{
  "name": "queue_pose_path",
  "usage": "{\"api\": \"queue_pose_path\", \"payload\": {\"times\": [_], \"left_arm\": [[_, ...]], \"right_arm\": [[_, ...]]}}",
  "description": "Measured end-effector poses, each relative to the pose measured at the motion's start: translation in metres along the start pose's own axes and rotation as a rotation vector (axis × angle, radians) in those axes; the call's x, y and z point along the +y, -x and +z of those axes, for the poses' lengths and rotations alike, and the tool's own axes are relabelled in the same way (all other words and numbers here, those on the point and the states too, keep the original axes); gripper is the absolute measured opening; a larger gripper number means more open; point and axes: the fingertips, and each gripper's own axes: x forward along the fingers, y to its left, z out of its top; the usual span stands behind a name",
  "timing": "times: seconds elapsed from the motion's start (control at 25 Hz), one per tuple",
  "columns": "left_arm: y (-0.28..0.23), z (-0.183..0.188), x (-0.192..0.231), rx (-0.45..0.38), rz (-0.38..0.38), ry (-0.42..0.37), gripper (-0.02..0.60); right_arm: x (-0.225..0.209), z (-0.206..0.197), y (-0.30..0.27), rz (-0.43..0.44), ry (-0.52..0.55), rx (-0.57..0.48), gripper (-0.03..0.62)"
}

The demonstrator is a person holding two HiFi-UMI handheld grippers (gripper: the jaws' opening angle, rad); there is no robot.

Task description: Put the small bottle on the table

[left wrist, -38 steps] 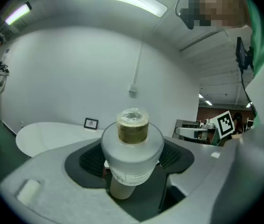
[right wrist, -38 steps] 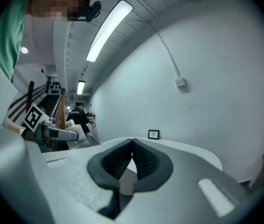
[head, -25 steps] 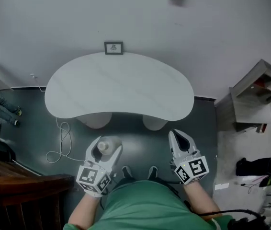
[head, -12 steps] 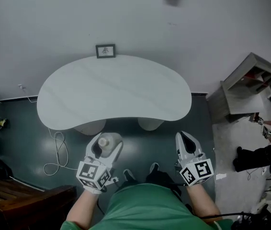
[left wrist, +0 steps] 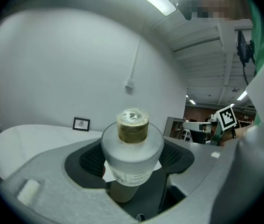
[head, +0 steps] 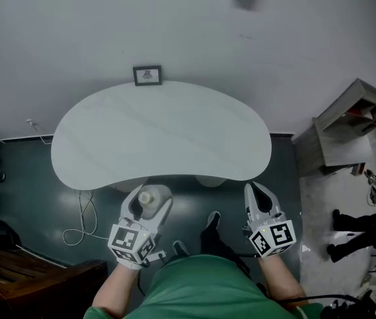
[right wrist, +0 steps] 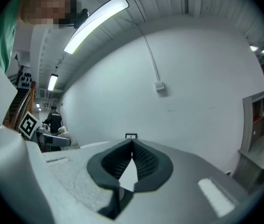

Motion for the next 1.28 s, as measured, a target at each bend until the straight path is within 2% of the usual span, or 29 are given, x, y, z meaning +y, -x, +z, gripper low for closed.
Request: {"api": "queue_pose_path", "payload": {"times": [0.36,0.72,1.04,1.28], "left_arm": [[-0.083,0.030,0.014,0.007,0.102,-0.034,0.344],[-0.151,0.050,0.009,0.019,0.171,-0.075,0.344],[-0.196,0.055,-0.010,0.049,0.167,-0.088,0.344],[-0.228,0.056,-0.001,0.064,0.142,-0.089,0.344]], "right_arm": [[-0.070,0.030,-0.080,0.070,0.011,-0.011,0.002],[-0.138,0.048,-0.115,0.093,-0.008,-0.040,0.002],[-0.185,0.050,-0.130,0.091,-0.038,-0.035,0.002],[-0.202,0.048,-0.143,0.067,-0.041,-0.017,0.002]]}}
